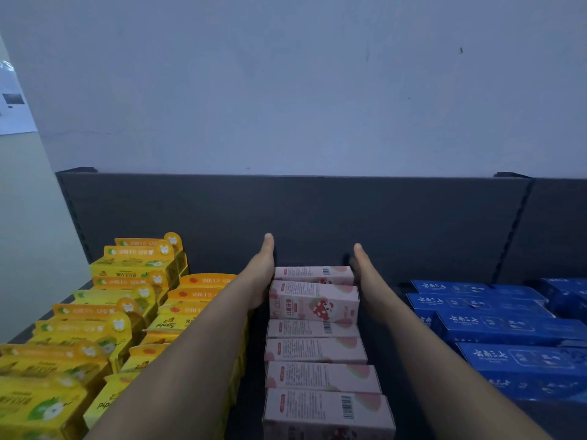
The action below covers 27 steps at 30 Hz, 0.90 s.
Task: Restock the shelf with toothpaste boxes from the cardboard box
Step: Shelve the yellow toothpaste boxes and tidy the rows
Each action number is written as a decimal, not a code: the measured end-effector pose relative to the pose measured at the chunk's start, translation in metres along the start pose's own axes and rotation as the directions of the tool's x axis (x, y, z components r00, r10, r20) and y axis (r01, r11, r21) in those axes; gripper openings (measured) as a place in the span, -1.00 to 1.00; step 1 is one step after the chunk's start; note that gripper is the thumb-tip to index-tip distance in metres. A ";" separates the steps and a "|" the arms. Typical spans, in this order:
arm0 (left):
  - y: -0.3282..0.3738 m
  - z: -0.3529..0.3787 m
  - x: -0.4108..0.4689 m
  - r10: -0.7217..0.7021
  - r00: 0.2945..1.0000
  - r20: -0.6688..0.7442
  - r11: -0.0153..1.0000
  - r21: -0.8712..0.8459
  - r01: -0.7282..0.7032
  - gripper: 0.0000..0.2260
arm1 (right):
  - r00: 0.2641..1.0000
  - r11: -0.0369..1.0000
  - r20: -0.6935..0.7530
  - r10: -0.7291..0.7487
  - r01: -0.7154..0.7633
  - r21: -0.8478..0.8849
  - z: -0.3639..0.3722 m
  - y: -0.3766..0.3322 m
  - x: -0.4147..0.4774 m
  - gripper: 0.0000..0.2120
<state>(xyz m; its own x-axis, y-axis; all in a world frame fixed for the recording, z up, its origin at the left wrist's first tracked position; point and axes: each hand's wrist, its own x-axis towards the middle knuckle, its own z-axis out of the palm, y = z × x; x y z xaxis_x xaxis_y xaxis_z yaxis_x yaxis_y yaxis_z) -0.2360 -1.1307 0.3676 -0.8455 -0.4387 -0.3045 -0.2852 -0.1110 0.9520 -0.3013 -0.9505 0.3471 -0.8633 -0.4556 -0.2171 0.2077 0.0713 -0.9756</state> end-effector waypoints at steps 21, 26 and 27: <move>-0.007 0.007 -0.018 -0.010 1.000 0.024 0.999 -0.035 0.011 -0.57 | 0.999 1.000 0.036 -0.016 0.016 0.022 0.004 0.000 -0.027 -0.43; -0.013 0.004 -0.032 0.035 0.995 0.093 0.998 -0.057 -0.029 -0.51 | 0.997 0.996 0.019 -0.071 0.072 -0.049 0.004 0.001 -0.044 -0.33; -0.015 0.005 -0.036 0.038 0.993 0.115 0.998 -0.059 -0.032 -0.50 | 0.995 0.994 0.021 -0.097 0.098 -0.057 0.004 0.002 -0.047 -0.36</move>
<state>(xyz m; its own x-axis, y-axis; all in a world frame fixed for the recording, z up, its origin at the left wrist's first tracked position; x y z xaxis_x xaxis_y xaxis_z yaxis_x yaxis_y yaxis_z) -0.2035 -1.1092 0.3639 -0.9020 -0.3376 -0.2692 -0.2311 -0.1491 0.9614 -0.2586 -0.9326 0.3557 -0.8697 -0.4786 -0.1206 0.0952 0.0770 -0.9925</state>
